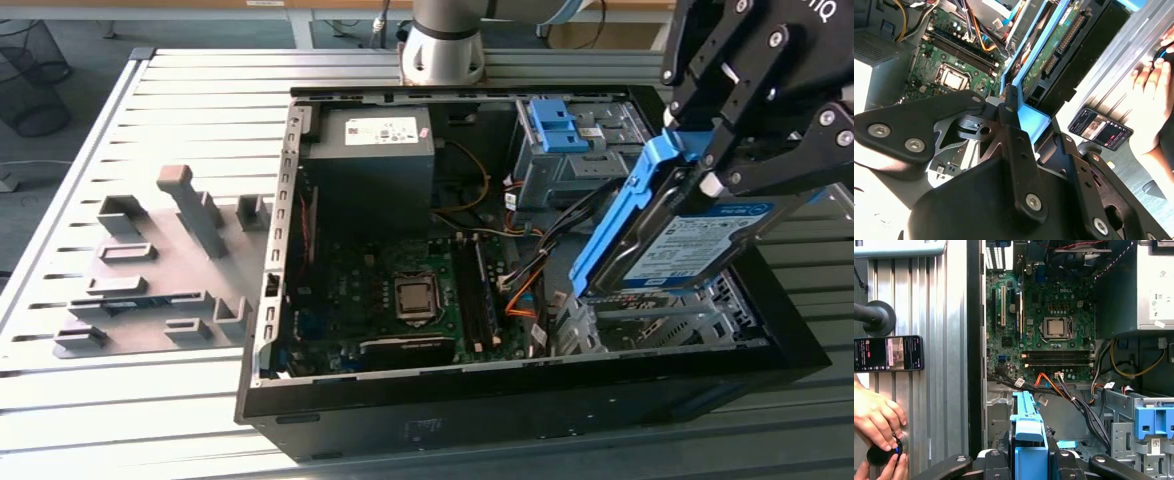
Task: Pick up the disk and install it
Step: 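Insert the disk into the insertion slot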
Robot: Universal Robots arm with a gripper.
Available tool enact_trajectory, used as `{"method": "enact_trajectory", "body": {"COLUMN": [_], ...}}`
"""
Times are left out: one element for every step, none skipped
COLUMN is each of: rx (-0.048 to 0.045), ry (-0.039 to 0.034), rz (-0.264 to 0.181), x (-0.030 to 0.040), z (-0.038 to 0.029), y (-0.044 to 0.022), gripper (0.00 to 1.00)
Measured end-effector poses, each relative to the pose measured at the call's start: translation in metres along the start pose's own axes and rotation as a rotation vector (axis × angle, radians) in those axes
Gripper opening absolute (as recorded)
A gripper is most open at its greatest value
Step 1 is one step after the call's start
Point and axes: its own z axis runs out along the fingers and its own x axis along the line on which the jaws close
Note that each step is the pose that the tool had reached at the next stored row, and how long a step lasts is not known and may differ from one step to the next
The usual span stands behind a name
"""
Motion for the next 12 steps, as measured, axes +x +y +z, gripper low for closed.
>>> {"method": "enact_trajectory", "body": {"rx": [0.0000,0.0000,0.0000,0.0000,0.0000,0.0000,0.0000,0.0000,0.0000,0.0000,0.0000,0.0000], "ry": [-0.0001,-0.0002,-0.0001,-0.0001,-0.0002,-0.0003,-0.0001,0.0000,0.0001,0.0001,0.0000,0.0000], "rz": [0.000,0.000,0.000,0.000,0.000,0.000,0.000,0.000,0.000,0.000,0.000,0.000], "x": [0.0000,0.0000,0.0000,-0.0001,-0.0001,-0.0002,-0.0002,-0.0003,-0.0003,-0.0003,-0.0003,-0.0003], "z": [0.0001,0.0003,0.0004,0.0005,0.0008,0.0010,0.0011,0.0012,0.0013,0.0014,0.0016,0.0018], "y": [-0.0006,-0.0014,-0.0028,-0.0045,-0.0066,-0.0086,-0.0106,-0.0120,-0.0127,-0.0136,-0.0145,-0.0153], "gripper": [0.36,0.36,0.36,0.36,0.36,0.36,0.36,0.36,0.36,0.36,0.36,0.36]}}
